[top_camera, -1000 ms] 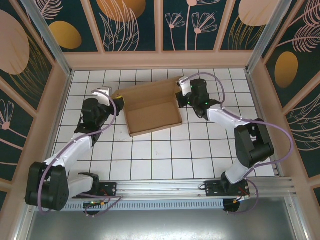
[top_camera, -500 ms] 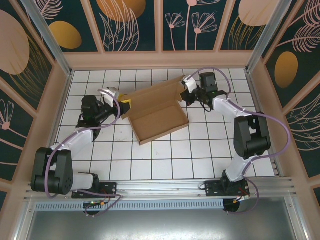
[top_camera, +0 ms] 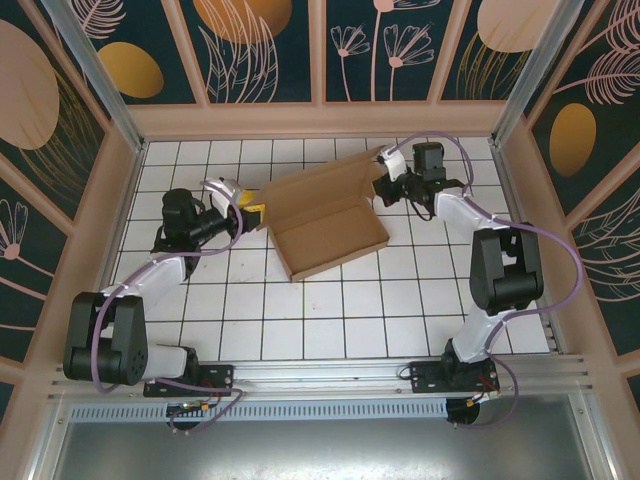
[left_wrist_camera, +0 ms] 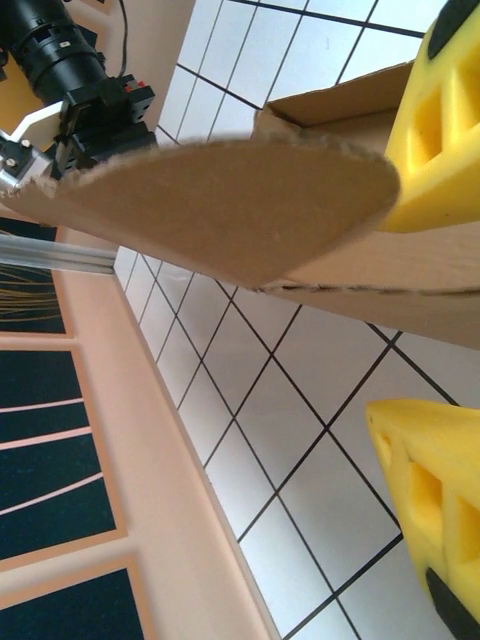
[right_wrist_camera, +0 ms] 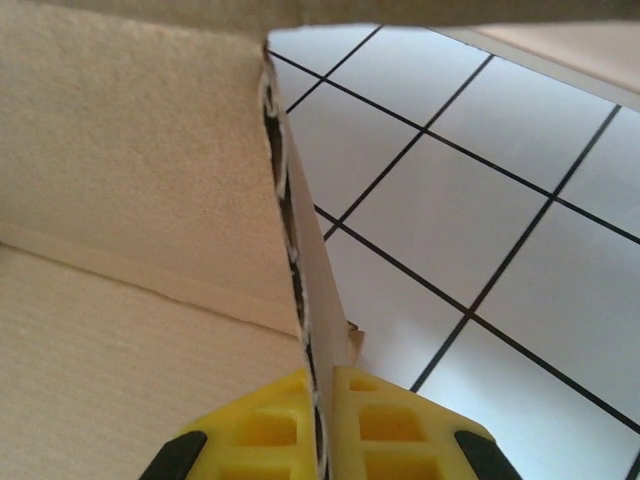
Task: Fold the paper box
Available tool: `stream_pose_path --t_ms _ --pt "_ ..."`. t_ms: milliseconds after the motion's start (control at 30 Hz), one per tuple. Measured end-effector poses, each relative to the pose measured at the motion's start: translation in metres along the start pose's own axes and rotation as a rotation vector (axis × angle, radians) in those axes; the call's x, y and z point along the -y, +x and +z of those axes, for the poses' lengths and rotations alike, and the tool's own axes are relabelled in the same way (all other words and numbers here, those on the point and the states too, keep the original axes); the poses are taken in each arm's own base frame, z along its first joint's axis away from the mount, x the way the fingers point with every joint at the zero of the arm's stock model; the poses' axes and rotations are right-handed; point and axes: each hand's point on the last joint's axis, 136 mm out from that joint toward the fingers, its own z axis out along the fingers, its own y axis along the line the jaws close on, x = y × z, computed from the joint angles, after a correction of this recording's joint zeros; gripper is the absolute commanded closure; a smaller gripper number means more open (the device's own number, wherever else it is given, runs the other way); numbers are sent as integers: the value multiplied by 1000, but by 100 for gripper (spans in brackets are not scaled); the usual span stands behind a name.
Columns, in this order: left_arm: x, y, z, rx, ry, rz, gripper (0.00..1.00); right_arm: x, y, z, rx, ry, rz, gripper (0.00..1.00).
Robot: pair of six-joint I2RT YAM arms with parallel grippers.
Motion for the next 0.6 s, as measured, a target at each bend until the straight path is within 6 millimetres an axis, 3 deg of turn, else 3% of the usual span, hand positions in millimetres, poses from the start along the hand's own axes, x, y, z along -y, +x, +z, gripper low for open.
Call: stream_pose_path --t_ms 500,600 --pt "-7 20 10 -56 23 -26 100 -4 -6 10 12 -9 7 100" --pt "-11 20 10 -57 -1 -13 100 -4 -7 12 12 -1 24 100"
